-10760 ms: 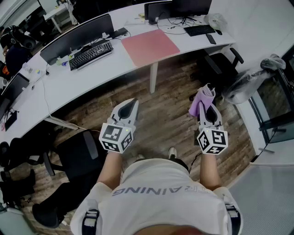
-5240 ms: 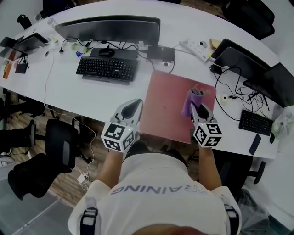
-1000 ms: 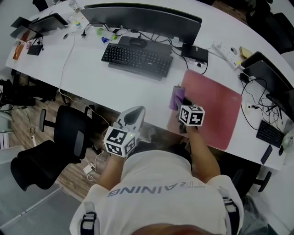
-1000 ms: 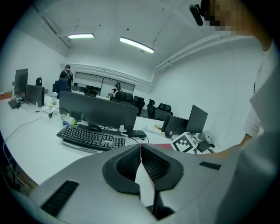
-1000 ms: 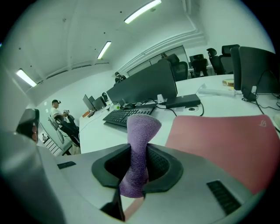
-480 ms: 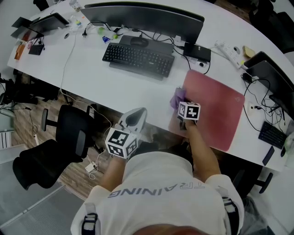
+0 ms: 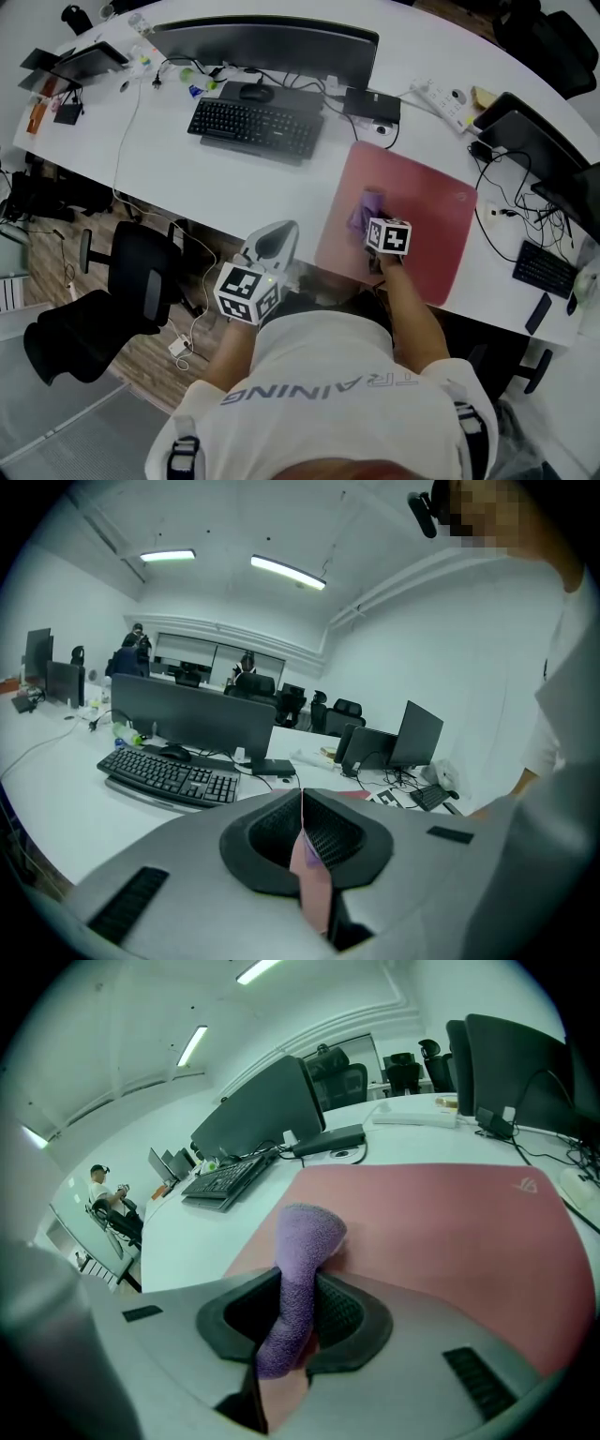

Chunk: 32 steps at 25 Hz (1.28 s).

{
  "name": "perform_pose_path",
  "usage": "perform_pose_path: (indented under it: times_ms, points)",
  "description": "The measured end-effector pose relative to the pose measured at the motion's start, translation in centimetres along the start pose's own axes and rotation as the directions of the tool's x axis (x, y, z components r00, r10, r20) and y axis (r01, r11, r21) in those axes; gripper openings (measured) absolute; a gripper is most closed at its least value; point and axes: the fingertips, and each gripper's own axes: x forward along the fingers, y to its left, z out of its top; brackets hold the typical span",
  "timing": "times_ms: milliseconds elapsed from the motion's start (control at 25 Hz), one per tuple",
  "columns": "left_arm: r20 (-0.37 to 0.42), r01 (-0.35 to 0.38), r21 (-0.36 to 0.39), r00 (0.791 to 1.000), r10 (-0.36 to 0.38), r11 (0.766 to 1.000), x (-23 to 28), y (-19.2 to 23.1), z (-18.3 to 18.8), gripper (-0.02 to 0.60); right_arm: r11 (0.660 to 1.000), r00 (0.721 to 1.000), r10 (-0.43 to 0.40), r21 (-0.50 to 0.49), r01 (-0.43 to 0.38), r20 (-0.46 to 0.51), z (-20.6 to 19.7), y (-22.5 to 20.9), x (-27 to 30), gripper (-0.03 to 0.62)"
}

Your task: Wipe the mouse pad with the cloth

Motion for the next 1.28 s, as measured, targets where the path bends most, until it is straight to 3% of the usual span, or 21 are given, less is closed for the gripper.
perform_pose_path:
  times_ms: [840,1160,1280]
  points:
    - [0.031,0.103,0.048,0.994,-0.105,0.994,7.7,-16.2,0.0,0.032,0.982,0.981,-0.190,0.024,0.189,0.039,-3.9,-20.7,-14.1,0.103]
    - [0.025,0.127,0.056,0.991,-0.129,0.990,9.1,-19.7,-0.6,0.032,0.953,0.952,-0.302,0.030,0.301,0.037,-5.4,-27.9,-19.0,0.106]
    - [0.010,0.128,0.063,0.992,-0.129,0.990,8.9,-20.1,-0.8,0.032,0.931,0.930,-0.365,0.012,0.365,0.040,-5.9,-29.6,-20.5,0.104]
